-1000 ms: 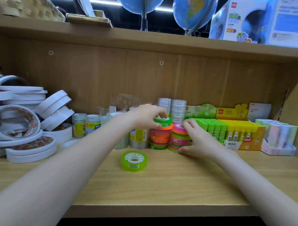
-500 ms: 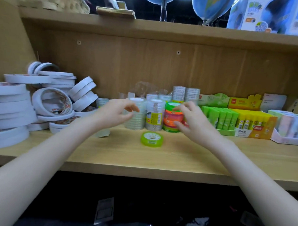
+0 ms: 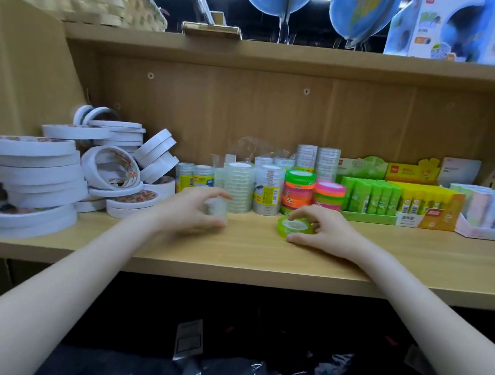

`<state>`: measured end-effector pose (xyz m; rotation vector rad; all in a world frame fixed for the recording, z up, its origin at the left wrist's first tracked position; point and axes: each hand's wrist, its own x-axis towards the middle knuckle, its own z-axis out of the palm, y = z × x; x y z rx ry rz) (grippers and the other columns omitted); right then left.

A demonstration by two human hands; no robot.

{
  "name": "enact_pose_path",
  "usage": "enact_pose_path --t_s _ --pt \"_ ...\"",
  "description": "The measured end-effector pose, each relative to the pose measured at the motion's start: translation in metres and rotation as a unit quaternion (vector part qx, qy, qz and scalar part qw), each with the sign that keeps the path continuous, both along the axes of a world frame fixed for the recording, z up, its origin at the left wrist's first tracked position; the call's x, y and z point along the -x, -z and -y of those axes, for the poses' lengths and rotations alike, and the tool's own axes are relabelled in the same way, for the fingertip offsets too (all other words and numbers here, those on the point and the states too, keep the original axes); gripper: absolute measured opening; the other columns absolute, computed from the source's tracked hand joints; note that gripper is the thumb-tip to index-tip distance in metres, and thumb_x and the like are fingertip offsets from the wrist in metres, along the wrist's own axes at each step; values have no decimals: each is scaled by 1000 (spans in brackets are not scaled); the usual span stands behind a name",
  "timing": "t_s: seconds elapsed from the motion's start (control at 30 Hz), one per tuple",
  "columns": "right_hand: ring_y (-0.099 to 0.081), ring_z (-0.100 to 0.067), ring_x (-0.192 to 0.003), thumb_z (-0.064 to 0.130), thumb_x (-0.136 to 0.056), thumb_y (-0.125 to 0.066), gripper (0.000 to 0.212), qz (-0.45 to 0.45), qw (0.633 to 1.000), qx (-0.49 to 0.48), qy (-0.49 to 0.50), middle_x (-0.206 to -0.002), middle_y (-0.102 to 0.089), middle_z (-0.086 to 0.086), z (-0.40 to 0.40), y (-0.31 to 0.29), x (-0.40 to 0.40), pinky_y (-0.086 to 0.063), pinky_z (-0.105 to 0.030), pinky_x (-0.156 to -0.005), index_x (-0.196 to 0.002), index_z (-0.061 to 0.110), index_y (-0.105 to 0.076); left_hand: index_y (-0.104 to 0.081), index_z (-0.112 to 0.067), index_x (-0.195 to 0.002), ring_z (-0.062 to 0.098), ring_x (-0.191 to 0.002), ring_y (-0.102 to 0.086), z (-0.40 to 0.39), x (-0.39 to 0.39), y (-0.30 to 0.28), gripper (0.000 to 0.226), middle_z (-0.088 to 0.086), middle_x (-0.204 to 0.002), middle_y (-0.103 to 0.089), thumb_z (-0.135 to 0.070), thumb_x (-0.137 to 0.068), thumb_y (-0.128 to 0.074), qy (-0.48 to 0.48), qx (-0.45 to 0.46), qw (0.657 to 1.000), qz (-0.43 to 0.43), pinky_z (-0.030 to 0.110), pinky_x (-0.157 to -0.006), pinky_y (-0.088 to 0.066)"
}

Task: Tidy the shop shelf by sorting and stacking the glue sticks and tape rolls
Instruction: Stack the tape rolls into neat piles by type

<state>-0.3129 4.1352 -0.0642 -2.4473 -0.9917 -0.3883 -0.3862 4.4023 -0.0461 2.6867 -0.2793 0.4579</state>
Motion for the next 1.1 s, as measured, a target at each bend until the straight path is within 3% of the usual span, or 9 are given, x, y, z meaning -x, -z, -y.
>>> enact_pose_path --t_s 0.07,0.2,0.4,0.5,0.63,0.73,0.83,0.97,1.1 --pt "-51 -9 -95 33 -75 -74 30 -6 1000 -16 10 -101 -59 6 10 0 -2 -41 -22 -83 -100 21 -64 -50 -23 -126 9 -121 -47 13 -10 -5 52 -10 -125 -51 -28 -80 -72 4 57 997 43 19 -92 -34" --pt "-52 -10 -97 33 -76 -74 28 -7 1000 -18 15 -103 -59 6 17 3 -6 -40 -21 -83 -99 21 -63 -45 -17 -121 17 -90 -49 16 -24 -12 54 -4 -112 -48 -28 -77 -75 -104 126 983 86 26 -75 -34" --pt "-47 -11 -104 41 -77 -70 31 35 999 38 -3 -112 -55 5 5 1 -14 -29 -16 -78 -101 23 -62 -43 -10 -115 21 -98 -48 -12 -35 -4 55 9 -116 -51 -23 -74 -77 -213 207 943 150 30 -76 -36" --pt "-47 -15 -109 40 -78 -69 28 83 996 8 -38 -112 -54 3 -16 -13 -15 -31 -20 -88 -96 19 -66 -53 -10 -106 21 -98 -48 -22 -36 -11 39 11 -113 -53 -24 -77 -75 -225 153 949 158 29 -74 -34" --pt "-49 -16 -87 26 -85 -64 15 152 985 -30 -75 -101 -60 -5 -50 -37 -11 -32 -24 -77 -91 13 -66 -57 -11 -105 17 -79 -47 -28 -38 -15 34 3 -96 -53 -22 -78 -74 -209 101 960 157 28 -67 -34" --pt "-47 -17 -94 22 -87 -62 11 185 979 -40 -74 -103 -58 -2 -62 -39 -17 -29 -22 -77 -91 13 -67 -57 -16 -108 22 -80 -53 -32 -47 -26 34 -3 -89 -51 -25 -79 -72 -182 132 961 159 29 -66 -39" --pt "-50 -21 -91 13 -84 -65 4 184 979 -60 -62 -98 -62 -5 -64 -31 -26 -30 -19 -77 -86 11 -68 -57 -18 -110 12 -71 -49 -35 -61 -38 32 -4 -83 -50 -23 -80 -70 -163 149 959 175 23 -57 -34" --pt "-53 -22 -98 9 -84 -64 16 167 980 -82 -71 -104 -63 -7 -78 -49 -36 -32 -17 -80 -100 10 -66 -57 -23 -108 14 -81 -51 -41 -75 -44 33 -1 -105 -57 -23 -79 -72 -122 201 953 190 23 -65 -41" --pt "-56 -14 -103 8 -88 -57 32 90 984 -90 -126 -117 -61 -6 -121 -82 -51 -43 -22 -93 -119 14 -58 -57 -25 -106 9 -74 -47 -41 -84 -48 35 -4 -108 -59 -23 -76 -74 -69 160 964 199 23 -69 -41"
